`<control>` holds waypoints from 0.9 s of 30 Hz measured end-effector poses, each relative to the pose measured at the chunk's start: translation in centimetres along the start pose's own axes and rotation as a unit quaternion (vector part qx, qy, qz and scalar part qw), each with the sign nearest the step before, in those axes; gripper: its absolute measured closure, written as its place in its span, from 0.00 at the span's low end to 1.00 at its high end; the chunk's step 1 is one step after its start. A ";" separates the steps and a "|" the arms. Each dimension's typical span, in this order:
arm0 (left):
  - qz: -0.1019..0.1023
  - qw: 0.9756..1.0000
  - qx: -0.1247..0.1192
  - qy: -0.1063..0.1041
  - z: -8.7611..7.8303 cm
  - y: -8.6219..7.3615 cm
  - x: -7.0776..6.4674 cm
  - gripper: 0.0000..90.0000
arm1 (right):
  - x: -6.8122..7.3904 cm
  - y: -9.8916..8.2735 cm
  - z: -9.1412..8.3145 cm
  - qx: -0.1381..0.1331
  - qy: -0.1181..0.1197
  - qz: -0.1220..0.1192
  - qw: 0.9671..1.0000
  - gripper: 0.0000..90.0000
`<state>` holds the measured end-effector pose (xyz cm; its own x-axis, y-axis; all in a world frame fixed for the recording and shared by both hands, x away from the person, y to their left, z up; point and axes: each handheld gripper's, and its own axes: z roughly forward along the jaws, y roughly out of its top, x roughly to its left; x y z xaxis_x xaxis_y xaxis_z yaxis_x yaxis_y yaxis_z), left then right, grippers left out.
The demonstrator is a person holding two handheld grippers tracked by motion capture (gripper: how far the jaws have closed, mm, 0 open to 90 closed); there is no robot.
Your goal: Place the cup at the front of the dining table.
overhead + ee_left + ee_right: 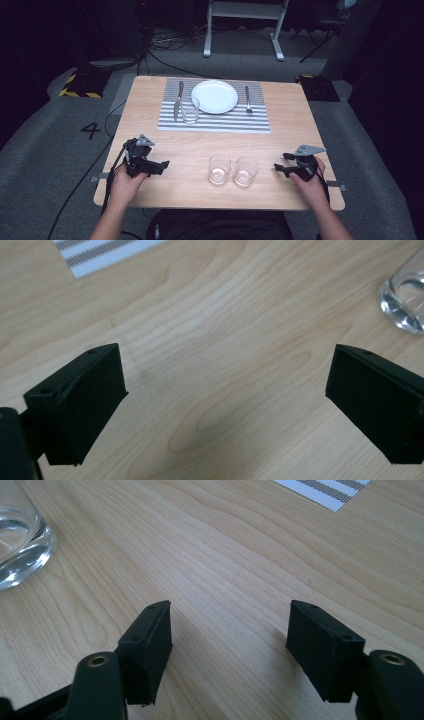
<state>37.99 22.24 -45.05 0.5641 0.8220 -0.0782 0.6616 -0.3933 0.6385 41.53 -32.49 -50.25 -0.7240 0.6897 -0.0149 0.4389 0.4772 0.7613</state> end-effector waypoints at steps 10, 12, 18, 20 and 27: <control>-0.009 1.000 0.023 -0.008 1.2 -1.6 0.1 0.01 | 0.0 0.0 0.0 0.000 0.000 0.000 1.000 0.39; -0.019 0.999 0.038 -0.026 1.6 -1.9 0.1 0.00 | 0.0 0.0 0.0 0.000 0.000 0.000 1.000 0.39; 0.002 0.998 0.066 0.004 2.7 -2.8 -0.1 0.00 | 0.0 0.0 0.0 -0.001 0.000 -0.001 1.000 0.39; 0.002 0.998 0.067 0.002 2.8 -2.9 -0.4 0.00 | 0.0 0.0 0.0 0.000 -0.001 -0.001 1.000 0.39; 0.024 1.000 -0.004 0.012 3.5 -4.2 -0.6 0.00 | 0.0 0.0 0.0 -0.001 -0.001 -0.002 1.000 0.39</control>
<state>36.58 21.94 -50.31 0.5834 0.8116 -0.0298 0.6305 -0.4295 0.6466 41.51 -32.48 -50.26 -0.7246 0.6889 -0.0185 0.4358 0.4789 0.7621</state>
